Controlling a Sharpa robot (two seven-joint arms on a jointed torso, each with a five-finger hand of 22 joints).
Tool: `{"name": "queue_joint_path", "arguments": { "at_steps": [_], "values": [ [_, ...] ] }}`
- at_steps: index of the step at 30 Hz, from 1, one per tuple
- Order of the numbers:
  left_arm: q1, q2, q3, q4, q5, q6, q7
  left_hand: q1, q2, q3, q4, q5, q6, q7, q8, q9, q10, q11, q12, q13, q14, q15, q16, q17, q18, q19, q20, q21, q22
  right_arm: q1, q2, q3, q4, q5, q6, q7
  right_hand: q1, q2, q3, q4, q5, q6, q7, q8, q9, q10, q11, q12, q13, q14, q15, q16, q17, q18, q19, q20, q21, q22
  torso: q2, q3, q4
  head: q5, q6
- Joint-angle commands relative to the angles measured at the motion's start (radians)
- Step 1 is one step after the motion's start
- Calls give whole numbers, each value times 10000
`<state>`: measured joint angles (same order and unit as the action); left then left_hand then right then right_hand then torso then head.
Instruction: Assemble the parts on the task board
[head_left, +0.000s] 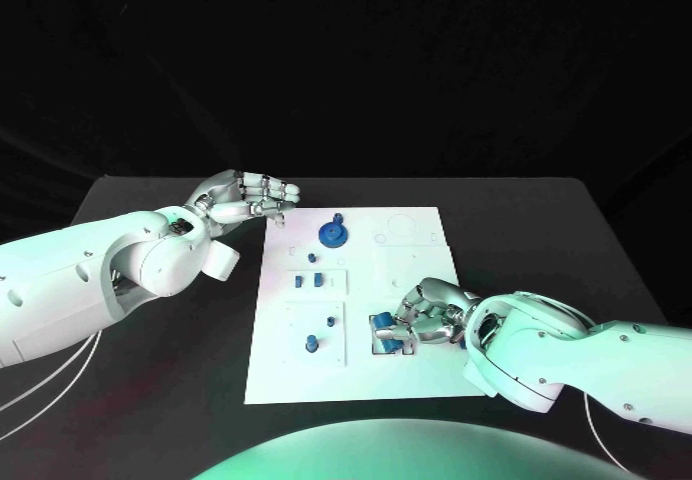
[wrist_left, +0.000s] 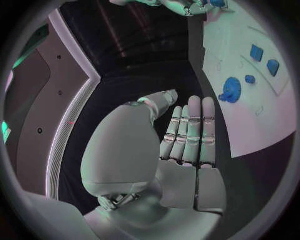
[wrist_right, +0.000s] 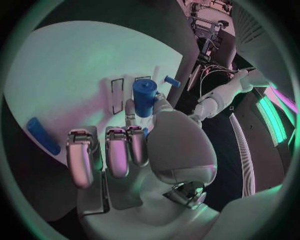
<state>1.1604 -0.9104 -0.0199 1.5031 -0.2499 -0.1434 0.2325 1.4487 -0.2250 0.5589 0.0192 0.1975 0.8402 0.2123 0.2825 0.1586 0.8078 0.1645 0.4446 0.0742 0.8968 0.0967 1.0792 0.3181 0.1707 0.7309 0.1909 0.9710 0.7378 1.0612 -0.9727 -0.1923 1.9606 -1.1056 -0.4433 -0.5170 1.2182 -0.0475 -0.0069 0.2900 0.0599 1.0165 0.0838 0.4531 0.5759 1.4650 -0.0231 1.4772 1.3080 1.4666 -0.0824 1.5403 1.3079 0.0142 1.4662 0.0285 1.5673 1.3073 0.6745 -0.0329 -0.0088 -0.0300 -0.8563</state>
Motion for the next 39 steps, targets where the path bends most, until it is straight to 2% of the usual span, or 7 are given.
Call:
{"name": "queue_joint_path", "arguments": {
  "at_steps": [1,7,13,18,23,35,39],
  "values": [
    [6,5,6,31,56,151,24,13,94,-71,-11,53,-6,59,58,-8,-71,19,35,-11,-71,-32,-22,-13,119,-84,4,-58,-16,-16,4,-3,18,-122,138,-60,-96,-13,-56,0,33,528,-457,35,10,666,-92,28,1907,880,-73,67,1805,-142,1046,-58,35,2635,-2,1,3,8,1],
    [6,4,6,31,56,150,19,10,95,-75,-11,53,-11,60,58,-11,-81,21,40,-12,-74,-30,-22,-15,118,-84,5,-63,-18,-16,31,-3,-37,-101,81,-66,-331,-10,-179,21,27,545,-469,69,38,661,-106,1,1893,877,-89,63,1793,-142,1046,-74,35,2635,-1,-3,-3,6,35],
    [6,-1,6,30,56,142,16,7,99,-77,-9,53,-15,61,58,-12,-88,22,42,-13,-75,-29,-21,-15,118,-84,6,-66,-20,-16,61,-3,-133,-176,83,-151,-1238,-84,-1010,39,21,509,-476,160,134,640,-113,-79,1856,861,-97,35,1719,-142,1046,-89,35,2635,1,-3,3,-7,21],
    [6,-5,6,30,56,138,13,7,99,-77,-9,53,-15,61,58,-12,-88,22,42,-13,-75,-29,-21,-15,118,-84,6,-66,-20,-15,84,-2,-190,-309,93,-191,-1840,-707,-1444,76,106,432,-459,208,197,611,-96,-156,1819,845,-84,6,1645,-125,1018,-77,-38,2613,-1,-3,6,-5,23],
    [6,-8,6,28,56,132,14,7,99,-77,-9,53,-15,61,58,-12,-88,22,42,-13,-75,-29,-21,-15,118,-84,6,-66,-20,-15,76,-2,-185,-351,106,-140,-1984,-899,-1453,83,138,393,-449,213,212,597,-88,-190,1801,837,-78,-9,1607,-116,1002,-72,-80,2601,-5,-3,1,-7,28],
    [6,-23,6,27,56,116,17,7,99,-77,-9,53,-15,61,58,-12,-88,22,42,-13,-75,-29,-21,-15,118,-84,6,-66,-20,-12,-263,-2,44,-249,232,287,-1111,-414,-1175,6,50,351,-454,259,262,625,-94,-142,1858,852,-79,6,1670,-125,1018,-71,-40,2613,-3,2,-8,1,36],
    [6,-27,6,28,56,91,37,7,99,-77,-9,53,-15,61,58,-12,-88,22,42,-13,-75,-29,-21,-15,118,-84,6,-66,-20,20,-548,-2,171,-115,160,604,-142,-417,-1079,-45,50,286,-446,242,265,632,-92,-131,1881,843,-80,-10,1630,-105,984,-77,-128,2587,-3,6,-10,-28,61]
  ]
}}
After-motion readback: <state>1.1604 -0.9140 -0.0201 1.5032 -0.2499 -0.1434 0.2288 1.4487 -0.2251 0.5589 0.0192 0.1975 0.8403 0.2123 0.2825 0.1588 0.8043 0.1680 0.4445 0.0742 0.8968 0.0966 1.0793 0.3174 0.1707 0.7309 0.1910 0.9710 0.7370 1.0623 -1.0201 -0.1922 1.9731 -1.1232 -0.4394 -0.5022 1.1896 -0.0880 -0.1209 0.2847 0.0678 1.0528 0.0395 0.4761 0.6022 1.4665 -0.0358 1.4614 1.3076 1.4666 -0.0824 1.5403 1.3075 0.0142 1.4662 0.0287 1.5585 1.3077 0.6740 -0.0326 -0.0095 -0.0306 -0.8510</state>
